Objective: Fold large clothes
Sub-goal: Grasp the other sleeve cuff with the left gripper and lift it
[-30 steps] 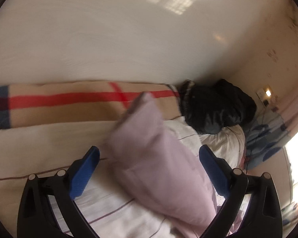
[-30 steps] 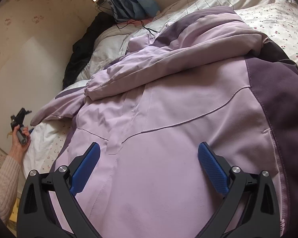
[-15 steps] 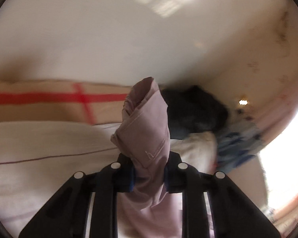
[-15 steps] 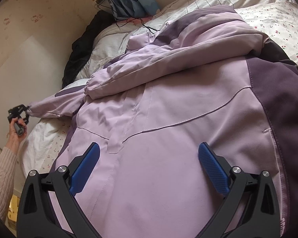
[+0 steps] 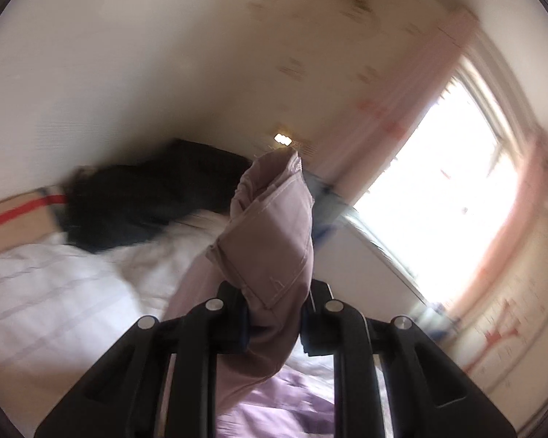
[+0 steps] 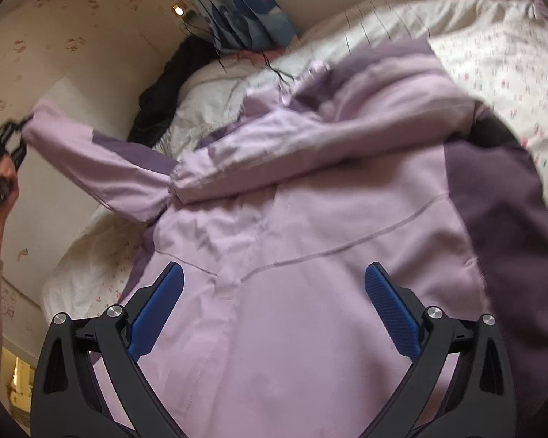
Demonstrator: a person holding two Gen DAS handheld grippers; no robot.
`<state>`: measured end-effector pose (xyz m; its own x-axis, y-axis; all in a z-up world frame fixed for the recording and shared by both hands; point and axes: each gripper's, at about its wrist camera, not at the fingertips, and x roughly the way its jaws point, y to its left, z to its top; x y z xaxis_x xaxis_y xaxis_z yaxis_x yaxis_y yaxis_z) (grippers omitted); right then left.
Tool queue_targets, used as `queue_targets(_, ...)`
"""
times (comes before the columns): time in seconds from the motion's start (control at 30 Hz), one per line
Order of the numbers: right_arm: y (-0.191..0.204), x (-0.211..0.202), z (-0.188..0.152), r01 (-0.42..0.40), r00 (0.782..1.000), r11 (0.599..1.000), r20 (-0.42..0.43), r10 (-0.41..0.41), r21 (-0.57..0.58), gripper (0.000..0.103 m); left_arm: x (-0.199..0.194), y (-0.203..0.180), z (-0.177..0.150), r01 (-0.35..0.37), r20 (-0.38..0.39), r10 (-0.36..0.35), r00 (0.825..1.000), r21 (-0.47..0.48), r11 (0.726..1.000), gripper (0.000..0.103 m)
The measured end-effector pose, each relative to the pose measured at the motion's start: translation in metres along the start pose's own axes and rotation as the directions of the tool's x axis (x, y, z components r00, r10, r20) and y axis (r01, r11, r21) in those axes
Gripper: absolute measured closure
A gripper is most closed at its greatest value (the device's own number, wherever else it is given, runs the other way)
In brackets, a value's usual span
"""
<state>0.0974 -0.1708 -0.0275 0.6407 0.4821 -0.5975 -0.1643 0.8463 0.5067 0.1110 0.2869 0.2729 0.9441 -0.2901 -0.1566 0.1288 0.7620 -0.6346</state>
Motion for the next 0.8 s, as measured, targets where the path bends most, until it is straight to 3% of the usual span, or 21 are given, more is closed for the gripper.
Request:
queue_targets(0.17, -0.013, -0.024, 0.012, -0.012, 0.998, 0.998, 0.067, 0.009, 0.054, 0.007, 0.041, -0.096, -0.049, 0.159, -0.113, -0.149, 0.982, 0.083, 0.984, 0.083)
queue_targets(0.33, -0.030, -0.048, 0.022, -0.009, 0.992, 0.994, 0.128, -0.006, 0.111, 0.007, 0.096, -0.179, -0.138, 0.301, -0.302, -0.249, 0.920, 0.139, 0.943, 0.083)
queue_targets(0.4, -0.039, -0.058, 0.025, -0.015, 0.988, 0.990, 0.153, -0.007, 0.142, 0.007, 0.117, -0.201, -0.183, 0.339, -0.386, -0.262, 0.885, 0.148, 0.929, 0.083)
queue_targets(0.57, -0.064, -0.072, 0.029, -0.047, 0.981, 0.970, 0.195, 0.000, 0.237, 0.007, 0.165, -0.216, -0.301, 0.368, -0.566, -0.228, 0.793, 0.146, 0.918, 0.083)
queue_targets(0.7, -0.074, -0.080, 0.031, -0.072, 0.978, 0.962, 0.210, 0.016, 0.263, 0.007, 0.195, -0.209, -0.374, 0.344, -0.656, -0.163, 0.737, 0.156, 0.926, 0.083)
queue_targets(0.8, -0.078, -0.083, 0.032, -0.079, 0.976, 0.958, 0.217, 0.018, 0.276, 0.007, 0.209, -0.195, -0.418, 0.323, -0.696, -0.097, 0.711, 0.201, 0.925, 0.083)
